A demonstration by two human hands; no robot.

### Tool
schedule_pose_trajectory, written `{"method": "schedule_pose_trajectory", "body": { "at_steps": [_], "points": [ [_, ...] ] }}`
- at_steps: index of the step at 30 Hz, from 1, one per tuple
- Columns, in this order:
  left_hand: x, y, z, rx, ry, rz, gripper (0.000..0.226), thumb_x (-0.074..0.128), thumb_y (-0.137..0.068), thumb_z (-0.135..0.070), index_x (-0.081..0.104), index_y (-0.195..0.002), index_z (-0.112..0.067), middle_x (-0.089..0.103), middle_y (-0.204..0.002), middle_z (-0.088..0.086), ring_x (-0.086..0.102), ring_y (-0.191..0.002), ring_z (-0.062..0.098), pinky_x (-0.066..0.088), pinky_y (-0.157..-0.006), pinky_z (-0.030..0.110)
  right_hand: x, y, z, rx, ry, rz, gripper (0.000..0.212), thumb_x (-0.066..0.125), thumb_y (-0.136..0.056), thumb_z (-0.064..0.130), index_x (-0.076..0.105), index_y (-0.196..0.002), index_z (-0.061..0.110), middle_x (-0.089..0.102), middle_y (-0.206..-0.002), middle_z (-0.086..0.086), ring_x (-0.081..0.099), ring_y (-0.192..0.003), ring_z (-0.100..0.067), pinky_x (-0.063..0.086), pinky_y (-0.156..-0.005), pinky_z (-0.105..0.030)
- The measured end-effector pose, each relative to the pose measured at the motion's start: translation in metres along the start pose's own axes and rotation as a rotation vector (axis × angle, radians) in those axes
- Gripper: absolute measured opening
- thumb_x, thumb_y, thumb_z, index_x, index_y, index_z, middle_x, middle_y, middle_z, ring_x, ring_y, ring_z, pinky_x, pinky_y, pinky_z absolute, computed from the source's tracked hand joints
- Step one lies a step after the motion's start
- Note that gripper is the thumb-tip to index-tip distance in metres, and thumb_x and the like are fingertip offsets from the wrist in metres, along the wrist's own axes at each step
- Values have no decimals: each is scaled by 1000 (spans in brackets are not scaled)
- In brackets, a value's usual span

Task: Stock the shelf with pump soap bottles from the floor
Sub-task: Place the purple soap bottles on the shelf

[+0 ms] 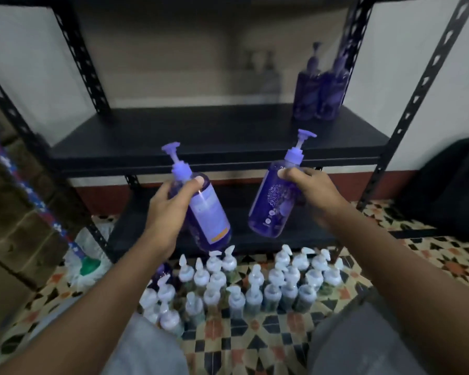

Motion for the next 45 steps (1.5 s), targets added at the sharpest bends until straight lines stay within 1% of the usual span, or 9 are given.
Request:
{"method": "schedule_pose_trajectory", "body": {
  "at_steps": [6,13,16,19,22,29,37,41,45],
  "points": [
    [29,12,23,-211,193,165,40,80,-69,-60,75,-83,-23,74,-87,7,70,-73,22,57,-74,36,8,24,-34,227,-432,24,22,73,-84,35,67,-86,14,67,-74,-4,64,-65,-18,53,-76,-36],
    [58,11,37,-413,272,281,66,56,-83,-76,68,-102,-14,71,-104,19,65,-93,32,53,-96,50,15,25,-63,400,-373,43,44,73,-79,56,68,-91,14,67,-82,-7,66,-73,-23,59,-80,-40],
    [57,6,45,-487,265,335,67,59,-81,-77,71,-108,-16,74,-99,11,70,-93,28,59,-89,46,16,28,-66,485,-434,91,35,72,-85,51,67,-79,17,64,-72,-4,64,-64,-19,56,-73,-35],
    [60,8,42,-523,292,468,39,66,-84,-40,67,-113,-14,70,-98,11,71,-86,26,60,-78,42,19,30,-61,497,-499,177,26,79,-79,22,65,-97,9,66,-86,-11,65,-79,-25,57,-87,-43],
    [58,5,44,-471,202,476,45,72,-72,-18,67,-114,-4,74,-98,18,74,-83,28,62,-72,42,19,30,-62,463,-420,209,39,79,-70,0,65,-107,-2,67,-96,-19,68,-84,-30,59,-87,-47],
    [57,2,43,-199,68,276,25,79,-80,-15,70,-103,-14,76,-88,7,73,-75,19,59,-74,37,16,28,-55,248,-300,57,38,80,-78,11,68,-113,4,73,-93,-14,70,-78,-26,59,-72,-39],
    [60,2,47,-111,-122,242,79,91,-54,-48,58,-119,-18,73,-107,9,75,-93,25,60,-89,53,18,28,-59,260,-361,33,39,74,-86,21,61,-121,9,67,-97,-13,66,-85,-27,59,-83,-48],
    [63,4,54,-173,-168,318,74,84,-64,-26,46,-126,-18,70,-108,6,74,-94,22,61,-87,48,16,29,-58,272,-340,59,32,76,-85,13,63,-113,6,65,-99,-18,66,-87,-31,58,-86,-56],
    [65,8,48,-71,-269,280,55,95,-65,-31,63,-109,-24,76,-94,-5,75,-84,12,60,-75,32,11,33,-53,255,-285,65,26,73,-85,1,64,-109,1,69,-95,-18,69,-82,-30,61,-78,-51]
  ]
}}
Point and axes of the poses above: each hand's wrist, its own y-axis away from the middle knuckle, its own x-axis out of the palm, z = x × y, the point moved 7 cm from there along -y, towards the middle knuckle
